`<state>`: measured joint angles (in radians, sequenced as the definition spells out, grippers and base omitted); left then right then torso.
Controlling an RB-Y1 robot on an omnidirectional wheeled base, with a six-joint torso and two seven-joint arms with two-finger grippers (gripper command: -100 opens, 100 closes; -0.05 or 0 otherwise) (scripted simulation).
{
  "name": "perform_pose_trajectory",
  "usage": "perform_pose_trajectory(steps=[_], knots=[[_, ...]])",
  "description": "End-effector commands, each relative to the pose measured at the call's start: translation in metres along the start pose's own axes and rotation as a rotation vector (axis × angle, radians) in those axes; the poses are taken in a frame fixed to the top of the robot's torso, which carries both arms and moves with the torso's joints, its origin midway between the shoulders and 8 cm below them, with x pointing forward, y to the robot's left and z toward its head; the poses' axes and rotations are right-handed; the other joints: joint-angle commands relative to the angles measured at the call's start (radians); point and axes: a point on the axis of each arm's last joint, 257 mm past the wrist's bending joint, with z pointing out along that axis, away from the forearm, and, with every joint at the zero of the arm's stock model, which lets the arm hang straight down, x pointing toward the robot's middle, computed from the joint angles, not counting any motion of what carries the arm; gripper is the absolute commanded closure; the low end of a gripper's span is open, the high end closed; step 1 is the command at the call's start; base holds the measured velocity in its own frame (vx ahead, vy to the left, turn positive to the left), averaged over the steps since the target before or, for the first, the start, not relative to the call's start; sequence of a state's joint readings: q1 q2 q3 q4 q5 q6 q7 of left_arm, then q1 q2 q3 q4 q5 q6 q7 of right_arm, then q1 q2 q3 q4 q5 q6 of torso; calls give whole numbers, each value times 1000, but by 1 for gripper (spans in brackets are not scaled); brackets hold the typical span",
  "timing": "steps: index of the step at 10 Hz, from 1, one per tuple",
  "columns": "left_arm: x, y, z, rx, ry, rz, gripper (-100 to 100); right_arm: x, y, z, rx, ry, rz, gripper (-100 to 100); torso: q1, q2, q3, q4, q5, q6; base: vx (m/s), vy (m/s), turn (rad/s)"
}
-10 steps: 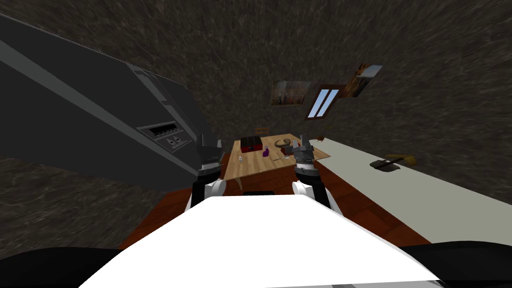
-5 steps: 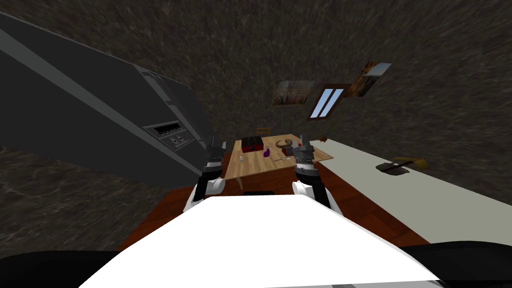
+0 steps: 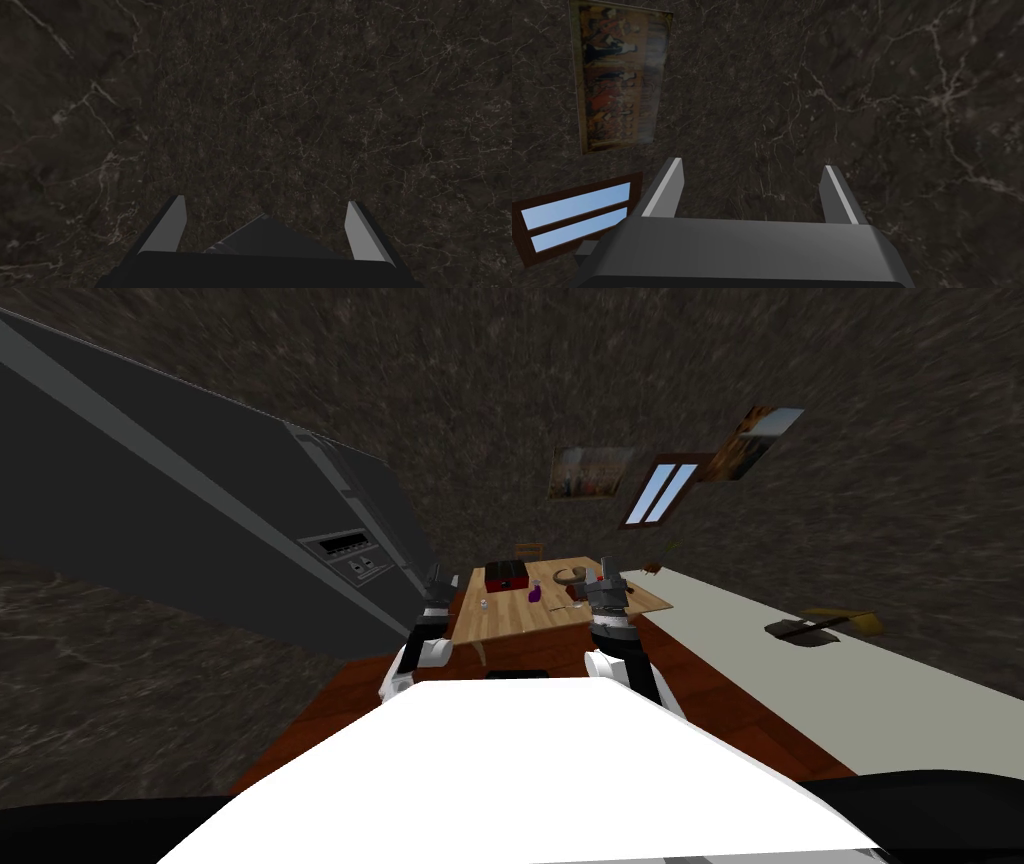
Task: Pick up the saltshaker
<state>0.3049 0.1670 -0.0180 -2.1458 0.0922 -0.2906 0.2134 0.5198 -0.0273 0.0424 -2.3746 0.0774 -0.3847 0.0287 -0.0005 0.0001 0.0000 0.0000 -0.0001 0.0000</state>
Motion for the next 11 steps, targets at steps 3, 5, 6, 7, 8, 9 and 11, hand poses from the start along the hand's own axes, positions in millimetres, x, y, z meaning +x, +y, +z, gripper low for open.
perform_pose_trajectory(steps=[3, 5, 6, 7, 8, 9, 11], knots=[[-18, 38, 6, -76, -21, -27, -100, 0, 0, 0, 0, 0, 0, 0, 0, 0, 0, 0, 0, 0, -9, -14, 65], [-27, 56, 9, -110, -36, -43, -100, 0, 0, 0, 0, 0, 0, 0, 0, 0, 0, 0, 0, 0, -6, -13, 41], [-32, 64, 16, -122, -45, -62, -100, 0, 0, 0, 0, 0, 0, 0, 0, 0, 0, 0, 0, 0, -9, -15, 62], [-35, 72, 13, -139, -52, -61, -100, 0, 0, 0, 0, 0, 0, 0, 0, 0, 0, 0, 0, 0, -6, -15, 35], [-36, 75, 12, -144, -54, -61, -100, 0, 0, 0, 0, 0, 0, 0, 0, 0, 0, 0, 0, 0, -1, -6, -6], [-43, 86, 17, -163, -69, -82, -100, 0, 0, 0, 0, 0, 0, 0, 0, 0, 0, 0, 0, 0, -2, -9, 58], [-52, 102, 21, -191, -89, -105, -100, 0, 0, 0, 0, 0, 0, 0, 0, 0, 0, 0, 0, 0, -4, -14, 49]])
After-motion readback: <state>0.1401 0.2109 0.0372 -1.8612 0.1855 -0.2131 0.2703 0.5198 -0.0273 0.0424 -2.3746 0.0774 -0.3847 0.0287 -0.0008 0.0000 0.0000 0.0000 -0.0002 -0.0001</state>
